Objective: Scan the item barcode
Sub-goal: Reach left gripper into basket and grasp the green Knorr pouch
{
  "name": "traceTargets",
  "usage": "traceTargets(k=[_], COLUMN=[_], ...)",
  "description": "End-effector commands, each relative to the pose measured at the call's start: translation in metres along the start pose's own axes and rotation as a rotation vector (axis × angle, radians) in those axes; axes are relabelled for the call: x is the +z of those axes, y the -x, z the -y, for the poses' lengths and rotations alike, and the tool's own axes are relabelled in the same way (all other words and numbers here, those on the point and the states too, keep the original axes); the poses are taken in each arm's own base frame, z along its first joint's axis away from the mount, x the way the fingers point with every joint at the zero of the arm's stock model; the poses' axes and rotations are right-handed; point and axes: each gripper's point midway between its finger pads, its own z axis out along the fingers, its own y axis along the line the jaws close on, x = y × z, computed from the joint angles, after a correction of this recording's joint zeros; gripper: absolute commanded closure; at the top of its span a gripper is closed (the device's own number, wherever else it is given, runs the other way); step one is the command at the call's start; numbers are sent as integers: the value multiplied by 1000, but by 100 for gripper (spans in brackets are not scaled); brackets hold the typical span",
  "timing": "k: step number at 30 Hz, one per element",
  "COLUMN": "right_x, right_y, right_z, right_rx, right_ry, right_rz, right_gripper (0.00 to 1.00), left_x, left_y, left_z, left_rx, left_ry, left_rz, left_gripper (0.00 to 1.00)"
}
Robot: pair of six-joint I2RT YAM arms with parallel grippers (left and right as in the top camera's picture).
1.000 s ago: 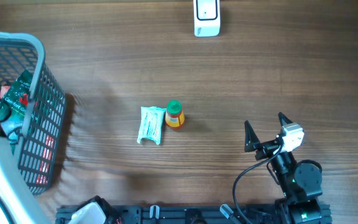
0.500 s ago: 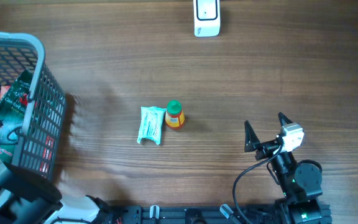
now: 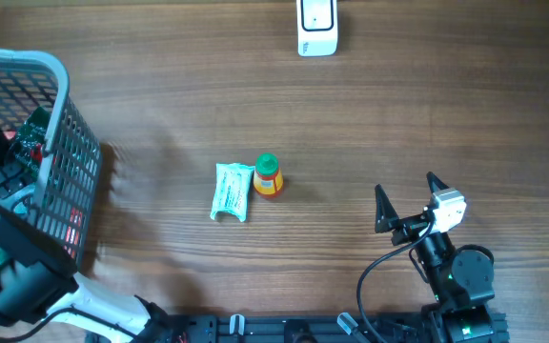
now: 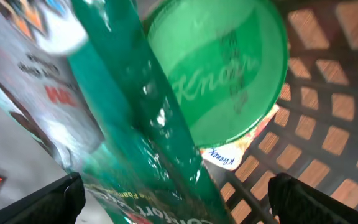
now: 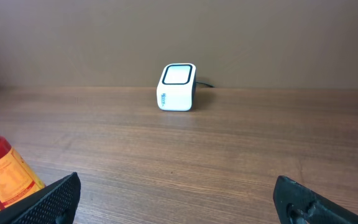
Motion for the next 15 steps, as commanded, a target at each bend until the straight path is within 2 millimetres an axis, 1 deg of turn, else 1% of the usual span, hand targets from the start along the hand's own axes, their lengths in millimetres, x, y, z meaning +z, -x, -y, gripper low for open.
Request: traceTargets(k=[1,2,3,4,5,6,7,8,10,11,13,14,15], right_x=[0,0,0,0,0,0,0,0,0,0,0,0,0], right_y=[0,0,0,0,0,0,0,0,0,0,0,0,0], right_z=[-2,-2,-2,-2,-2,-2,-2,-2,-2,-2,-2,-2,-2], right_rx=[16,16,16,16,16,16,16,16,16,16,16,16,16], right_ry=[11,11,11,11,11,11,11,11,11,11,11,11,11], right_rz=[1,1,1,1,1,1,1,1,1,1,1,1,1], right_gripper=[0,0,0,0,0,0,0,0,0,1,0,0,0], left_x=[16,18,20,21,21,19,19,18,14,6,-13,-27,-47], left_y=[-13,-14,-14,-15,-15,-16,-15,-16,-25,-31,-33,-32,-30], left_z=[-3,-6,-12,-18,-27,-34,-37,-41,-43,-39,-28,-21,-12], left_rx=[23,24,24,24,26,26,24,24,19,22,42,51,75], left_ry=[36,45,63,86,123,149,162,177,182,156,89,45,-20], left_rz=[-19,-21,-18,-22,-25,-28,-29,-35,-86,-124,-138,-133,-124], left_gripper=[6,10,18,28,53,90,96,96,96,96,96,96,96])
